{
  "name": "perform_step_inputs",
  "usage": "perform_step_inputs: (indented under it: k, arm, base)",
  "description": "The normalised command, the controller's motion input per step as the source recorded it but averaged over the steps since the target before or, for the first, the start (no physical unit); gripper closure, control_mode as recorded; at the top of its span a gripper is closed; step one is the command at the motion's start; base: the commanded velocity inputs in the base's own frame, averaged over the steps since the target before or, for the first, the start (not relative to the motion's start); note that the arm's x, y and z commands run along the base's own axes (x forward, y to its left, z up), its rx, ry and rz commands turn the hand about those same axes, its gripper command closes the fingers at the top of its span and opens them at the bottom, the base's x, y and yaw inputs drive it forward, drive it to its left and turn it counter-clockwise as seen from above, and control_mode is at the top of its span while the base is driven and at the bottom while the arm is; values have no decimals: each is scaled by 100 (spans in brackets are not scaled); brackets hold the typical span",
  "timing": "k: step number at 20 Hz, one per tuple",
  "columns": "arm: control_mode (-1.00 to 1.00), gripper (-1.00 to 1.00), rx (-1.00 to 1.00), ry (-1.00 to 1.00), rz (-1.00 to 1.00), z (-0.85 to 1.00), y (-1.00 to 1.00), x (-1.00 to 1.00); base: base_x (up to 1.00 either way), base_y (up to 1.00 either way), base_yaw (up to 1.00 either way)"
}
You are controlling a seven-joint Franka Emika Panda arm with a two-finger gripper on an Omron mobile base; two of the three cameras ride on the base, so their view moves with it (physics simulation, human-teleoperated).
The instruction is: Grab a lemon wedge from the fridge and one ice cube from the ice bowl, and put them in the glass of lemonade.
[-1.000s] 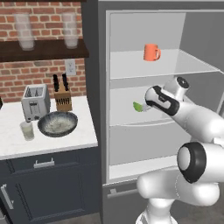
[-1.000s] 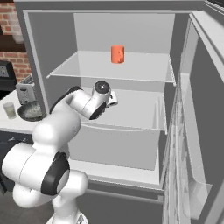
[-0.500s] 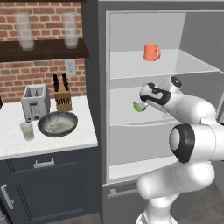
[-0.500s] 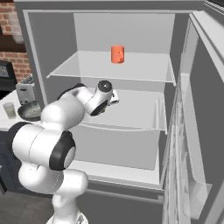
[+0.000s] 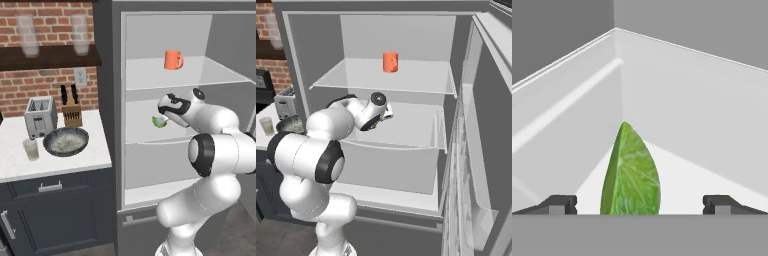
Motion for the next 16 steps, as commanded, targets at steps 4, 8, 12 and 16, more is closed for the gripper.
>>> perform_step_inputs:
  k: [4,8,12,16]
  arm:
    - [-100,-100,0,0,2,-21,5,0]
    - [-100,-100,0,0,1,-6,10,0]
    - [-100,-100,0,0,2,-5,20,1]
    - [-100,-100,0,0,1,0,10,4]
  base:
    - [0,0,0]
    - [0,0,0]
    - [0,0,0]
    - [0,0,0]
